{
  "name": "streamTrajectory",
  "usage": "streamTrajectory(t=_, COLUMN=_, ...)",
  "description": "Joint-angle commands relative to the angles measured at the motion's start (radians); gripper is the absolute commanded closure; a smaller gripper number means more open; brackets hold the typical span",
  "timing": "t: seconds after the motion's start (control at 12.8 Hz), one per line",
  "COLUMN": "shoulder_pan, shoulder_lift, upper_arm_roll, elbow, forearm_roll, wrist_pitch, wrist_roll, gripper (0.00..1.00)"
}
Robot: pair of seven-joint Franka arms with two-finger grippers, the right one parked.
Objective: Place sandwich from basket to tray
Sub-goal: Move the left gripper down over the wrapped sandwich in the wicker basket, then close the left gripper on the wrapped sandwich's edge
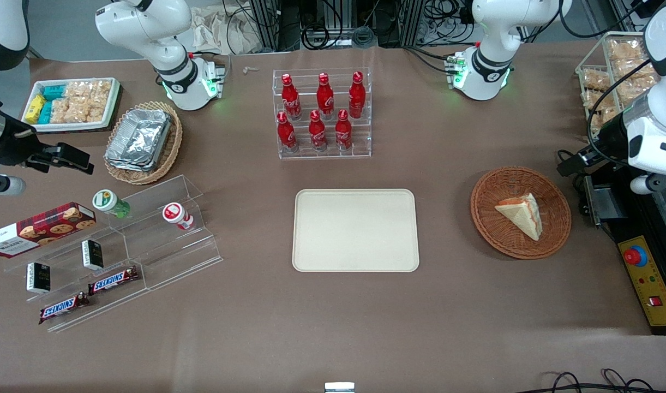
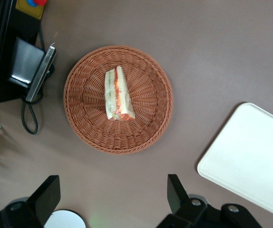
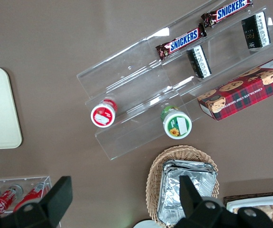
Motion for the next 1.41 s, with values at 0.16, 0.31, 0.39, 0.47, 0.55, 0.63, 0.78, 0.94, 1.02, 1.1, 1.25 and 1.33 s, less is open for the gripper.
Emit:
streamTrajectory(t=0.16, shoulder_pan=0.002, shoulder_lift=-0.144, upper_arm_roll=0.015, elbow=-0.301, forearm_roll=-0.005, wrist_pitch=0.218, wrist_roll=-0.201, gripper=0.00)
streamTrajectory(t=0.31, shoulder_pan=0.002, shoulder_lift=-0.136, upper_arm_roll=0.013, elbow=-0.378, forearm_roll=-0.002, wrist_pitch=0.315, wrist_roll=-0.290, gripper=0.00)
streamTrajectory(t=0.39, shoulder_pan=0.002, shoulder_lift=-0.134, upper_arm_roll=0.015, elbow=-0.428, forearm_roll=0.009, wrist_pitch=0.369, wrist_roll=-0.307, gripper=0.00)
streamTrajectory(t=0.47, shoulder_pan=0.002, shoulder_lift=-0.130, upper_arm_roll=0.013, elbow=-0.462, forearm_roll=0.015, wrist_pitch=0.412, wrist_roll=-0.309, gripper=0.00)
streamTrajectory(t=0.55, shoulder_pan=0.002, shoulder_lift=-0.107, upper_arm_roll=0.015, elbow=-0.469, forearm_roll=0.021, wrist_pitch=0.429, wrist_roll=-0.312, gripper=0.00)
streamTrajectory(t=0.63, shoulder_pan=0.002, shoulder_lift=-0.082, upper_arm_roll=0.015, elbow=-0.469, forearm_roll=0.023, wrist_pitch=0.432, wrist_roll=-0.322, gripper=0.00)
streamTrajectory(t=0.78, shoulder_pan=0.002, shoulder_lift=-0.042, upper_arm_roll=0.030, elbow=-0.479, forearm_roll=0.027, wrist_pitch=0.464, wrist_roll=-0.353, gripper=0.00)
streamTrajectory(t=0.94, shoulder_pan=0.002, shoulder_lift=-0.013, upper_arm_roll=0.052, elbow=-0.495, forearm_roll=0.027, wrist_pitch=0.502, wrist_roll=-0.358, gripper=0.00)
streamTrajectory(t=1.02, shoulder_pan=0.002, shoulder_lift=0.016, upper_arm_roll=0.055, elbow=-0.496, forearm_roll=0.039, wrist_pitch=0.510, wrist_roll=-0.355, gripper=0.00)
streamTrajectory(t=1.1, shoulder_pan=0.002, shoulder_lift=0.048, upper_arm_roll=0.055, elbow=-0.496, forearm_roll=0.074, wrist_pitch=0.521, wrist_roll=-0.359, gripper=0.00)
streamTrajectory(t=1.25, shoulder_pan=0.002, shoulder_lift=0.097, upper_arm_roll=0.064, elbow=-0.496, forearm_roll=0.078, wrist_pitch=0.565, wrist_roll=-0.384, gripper=0.00)
streamTrajectory(t=1.33, shoulder_pan=0.000, shoulder_lift=0.123, upper_arm_roll=0.070, elbow=-0.498, forearm_roll=0.079, wrist_pitch=0.585, wrist_roll=-0.388, gripper=0.00)
